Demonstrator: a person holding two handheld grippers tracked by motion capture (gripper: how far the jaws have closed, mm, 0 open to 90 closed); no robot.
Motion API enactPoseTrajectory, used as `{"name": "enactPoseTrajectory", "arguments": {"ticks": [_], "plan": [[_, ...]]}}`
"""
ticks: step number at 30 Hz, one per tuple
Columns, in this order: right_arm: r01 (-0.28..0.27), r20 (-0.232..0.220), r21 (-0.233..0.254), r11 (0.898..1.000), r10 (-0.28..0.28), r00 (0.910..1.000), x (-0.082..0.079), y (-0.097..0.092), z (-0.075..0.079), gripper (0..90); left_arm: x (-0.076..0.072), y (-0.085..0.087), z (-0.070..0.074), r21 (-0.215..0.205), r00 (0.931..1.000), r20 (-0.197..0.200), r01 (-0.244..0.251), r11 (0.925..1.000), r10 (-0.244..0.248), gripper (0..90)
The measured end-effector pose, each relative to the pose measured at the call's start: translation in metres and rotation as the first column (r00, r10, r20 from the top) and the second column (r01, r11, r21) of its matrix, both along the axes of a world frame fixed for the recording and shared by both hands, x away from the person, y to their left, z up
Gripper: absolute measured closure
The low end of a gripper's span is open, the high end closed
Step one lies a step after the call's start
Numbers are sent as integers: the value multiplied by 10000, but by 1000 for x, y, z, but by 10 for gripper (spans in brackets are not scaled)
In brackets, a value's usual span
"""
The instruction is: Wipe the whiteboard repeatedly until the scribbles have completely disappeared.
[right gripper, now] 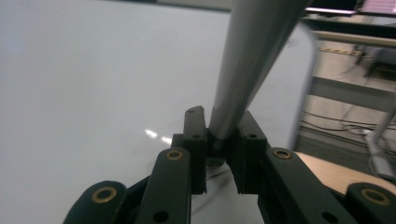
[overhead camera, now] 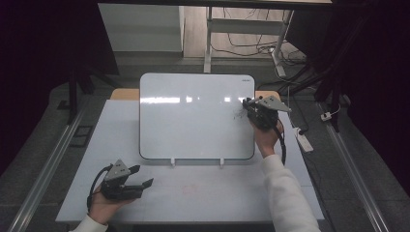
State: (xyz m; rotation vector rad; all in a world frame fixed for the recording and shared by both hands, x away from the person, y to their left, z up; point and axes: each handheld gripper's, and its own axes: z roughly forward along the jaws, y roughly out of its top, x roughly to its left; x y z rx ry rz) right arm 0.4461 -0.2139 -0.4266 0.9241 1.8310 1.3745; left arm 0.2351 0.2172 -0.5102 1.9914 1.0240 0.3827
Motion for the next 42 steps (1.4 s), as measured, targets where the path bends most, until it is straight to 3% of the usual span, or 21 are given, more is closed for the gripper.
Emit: {"name": "enactPoseTrajectory", "arguments": {"ticks": [3,4,5,8,10,11,13,16,19,21,22,24,27,30,32,33,35,37,38,40,42], "plan": [[-1242,-132,-606,9904,1236,9922,-13,18,-12,779,2,0,-1,40,10000,-70,-7,10000,7,280],[-1254,12,-944,9876,1261,9920,-15,21,-13,779,2,-1,-1,55,10000,-76,20,10000,-19,279],[-1271,-35,-906,9877,1273,9919,-13,19,-12,779,2,-2,-1,79,10000,-71,24,10000,-24,279],[-404,93,-29,9992,404,9991,-1,6,-3,779,-1,-3,0,86,10000,-22,40,10000,-40,279],[-327,-2,206,9993,327,9995,1,6,-3,779,-1,-2,0,42,10000,-10,10,10000,-10,279],[-421,62,-6,9991,421,9991,-1,10,-4,779,0,-1,0,30,10000,-20,-10,10000,10,279],[-1246,-166,-334,9917,1241,9921,-9,22,-11,779,2,-1,-1,62,10000,-85,-44,10000,44,279],[-1647,-61,-1128,9799,1651,9863,-14,29,-13,779,1,-3,-1,116,10000,-95,10,9999,-8,279],[-857,-7,-369,9956,857,9963,-5,16,-6,779,-1,-4,0,120,10000,-52,18,9999,-17,279],[-735,4,-228,9970,735,9973,-3,11,-5,779,-1,-3,0,71,10000,-38,-16,10000,16,279],[-733,-5,-314,9968,733,9973,-5,12,-6,779,-1,-2,0,63,10000,-42,-25,10000,26,279],[-1372,-283,-546,9890,1358,9903,-12,18,-11,779,0,-2,-1,67,10000,-79,-42,10000,43,279],[-1775,-157,-1563,9716,1773,9840,-22,23,-18,779,1,-3,-1,104,10000,-88,16,9999,-15,279],[-789,24,-865,9931,794,9968,-14,4,-11,779,0,-4,0,111,10000,-64,32,9999,-32,279],[-738,-155,-411,9964,732,9972,-13,-1,-11,779,-1,-4,0,102,10000,-51,32,9999,-31,279],[-834,-176,-507,9952,826,9964,-15,2,-12,779,0,-4,0,97,10000,-53,21,10000,-20,279],[-1520,-253,-1146,9817,1501,9883,-24,14,-19,779,1,-3,-1,94,9999,-104,-17,10000,18,279],[-1611,-88,-1663,9728,1619,9868,-28,19,-21,779,2,-4,-1,122,9999,-124,-19,9999,20,279],[-1652,-213,-1418,9760,1639,9863,-25,15,-20,779,2,-4,-1,124,9999,-117,-7,9999,8,279],[-913,-19,-998,9908,916,9958,-19,5,-15,779,1,-4,-1,87,9999,-129,4,10000,-2,278],[-778,-180,-344,9964,772,9969,-16,0,-15,779,0,-3,-1,60,10000,-96,-5,10000,5,278]]}}
